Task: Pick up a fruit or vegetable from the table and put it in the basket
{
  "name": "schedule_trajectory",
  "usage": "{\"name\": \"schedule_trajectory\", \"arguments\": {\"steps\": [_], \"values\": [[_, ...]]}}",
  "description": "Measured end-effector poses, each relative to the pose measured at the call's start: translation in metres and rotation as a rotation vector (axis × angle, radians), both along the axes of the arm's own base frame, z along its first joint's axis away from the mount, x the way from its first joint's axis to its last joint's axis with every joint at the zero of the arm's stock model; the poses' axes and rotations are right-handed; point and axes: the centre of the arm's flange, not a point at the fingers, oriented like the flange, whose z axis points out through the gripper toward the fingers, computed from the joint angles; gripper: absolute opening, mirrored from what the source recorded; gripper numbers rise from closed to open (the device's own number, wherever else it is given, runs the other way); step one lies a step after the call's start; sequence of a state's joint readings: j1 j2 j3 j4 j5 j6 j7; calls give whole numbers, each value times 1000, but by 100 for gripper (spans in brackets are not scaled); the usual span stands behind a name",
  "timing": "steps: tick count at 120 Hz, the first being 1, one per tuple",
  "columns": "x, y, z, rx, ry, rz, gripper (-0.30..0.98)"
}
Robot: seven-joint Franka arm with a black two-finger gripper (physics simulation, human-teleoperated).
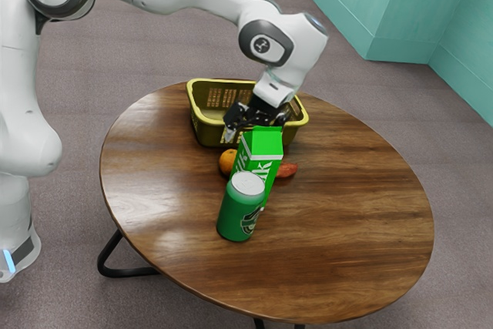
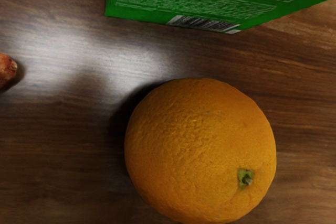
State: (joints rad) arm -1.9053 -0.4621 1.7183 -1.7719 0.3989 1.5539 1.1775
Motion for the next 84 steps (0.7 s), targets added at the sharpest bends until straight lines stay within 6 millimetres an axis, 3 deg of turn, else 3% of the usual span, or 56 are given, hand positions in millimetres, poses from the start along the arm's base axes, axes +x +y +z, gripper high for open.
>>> {"name": "schedule_trajectory", "arguments": {"steps": [84], "values": [[-10,-13,-28,3,34,36,69]]}}
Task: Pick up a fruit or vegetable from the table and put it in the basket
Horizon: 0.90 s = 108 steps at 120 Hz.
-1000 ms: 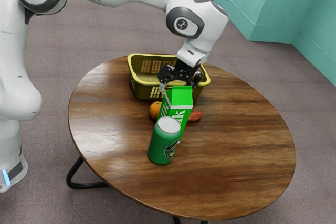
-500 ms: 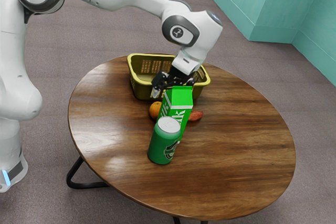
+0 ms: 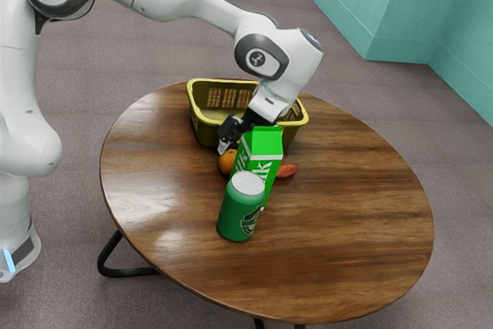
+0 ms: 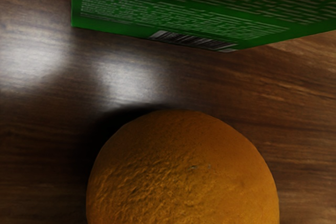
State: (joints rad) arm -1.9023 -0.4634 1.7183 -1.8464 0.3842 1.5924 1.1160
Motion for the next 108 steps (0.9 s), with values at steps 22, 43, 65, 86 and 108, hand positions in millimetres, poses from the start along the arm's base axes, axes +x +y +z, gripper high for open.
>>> {"name": "schedule_trajectory", "arguments": {"steps": [22,43,65,86,108], "values": [[-2,3,-8,3,10,19,69],[-4,3,-16,6,18,32,69],[-3,4,-16,4,15,44,69],[-2,16,-25,-1,30,80,69],[-3,18,-30,-5,37,87,71]]}}
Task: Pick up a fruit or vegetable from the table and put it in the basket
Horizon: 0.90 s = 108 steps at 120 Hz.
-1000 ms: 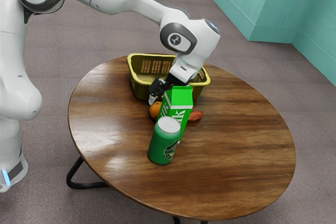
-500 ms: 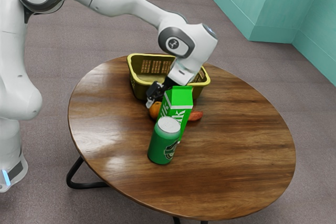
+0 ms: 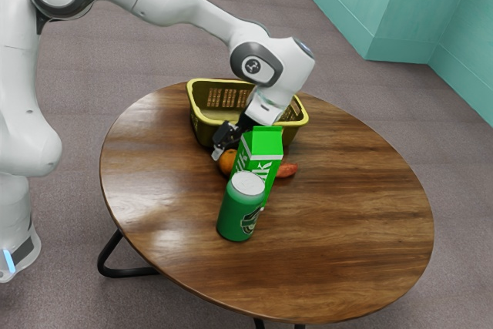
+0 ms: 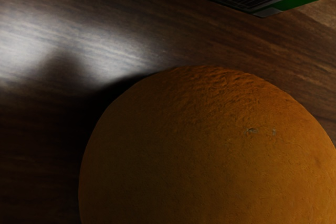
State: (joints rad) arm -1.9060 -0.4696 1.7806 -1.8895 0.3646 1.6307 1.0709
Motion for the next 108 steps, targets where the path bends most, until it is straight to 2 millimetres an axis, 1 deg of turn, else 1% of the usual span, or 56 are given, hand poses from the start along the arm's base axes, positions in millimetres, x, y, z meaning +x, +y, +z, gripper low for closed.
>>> {"name": "schedule_trajectory", "arguments": {"steps": [34,73,82,95,108], "values": [[-1,0,0,-5,2,16,71],[-4,-8,-1,-57,30,43,71],[-5,-10,-2,-67,37,46,76],[-6,-14,-2,-76,44,47,91],[-6,-16,-2,-83,48,46,94]]}}
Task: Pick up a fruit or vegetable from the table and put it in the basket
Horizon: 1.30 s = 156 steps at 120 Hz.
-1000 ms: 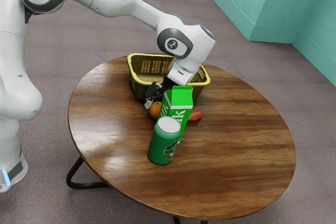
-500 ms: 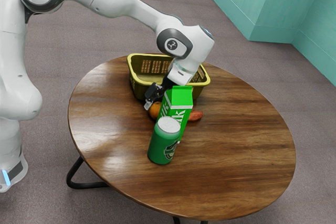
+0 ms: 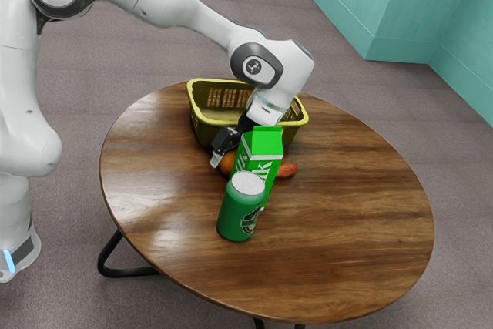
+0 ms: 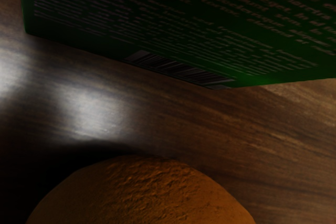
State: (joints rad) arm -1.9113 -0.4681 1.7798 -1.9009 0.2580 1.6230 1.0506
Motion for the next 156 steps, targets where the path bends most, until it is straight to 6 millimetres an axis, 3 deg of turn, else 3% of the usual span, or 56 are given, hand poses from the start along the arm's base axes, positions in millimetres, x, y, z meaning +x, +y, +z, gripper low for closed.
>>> {"name": "schedule_trajectory", "arguments": {"steps": [25,41,67,87,104,126,156], "values": [[0,0,0,4,1,2,94],[0,-3,1,8,-4,-9,87],[1,-5,2,13,-11,-16,61],[2,-4,7,17,-21,-13,31],[3,-4,14,18,-36,-15,31],[8,-3,72,5,-114,-15,32],[4,2,75,12,-91,-16,31]]}}
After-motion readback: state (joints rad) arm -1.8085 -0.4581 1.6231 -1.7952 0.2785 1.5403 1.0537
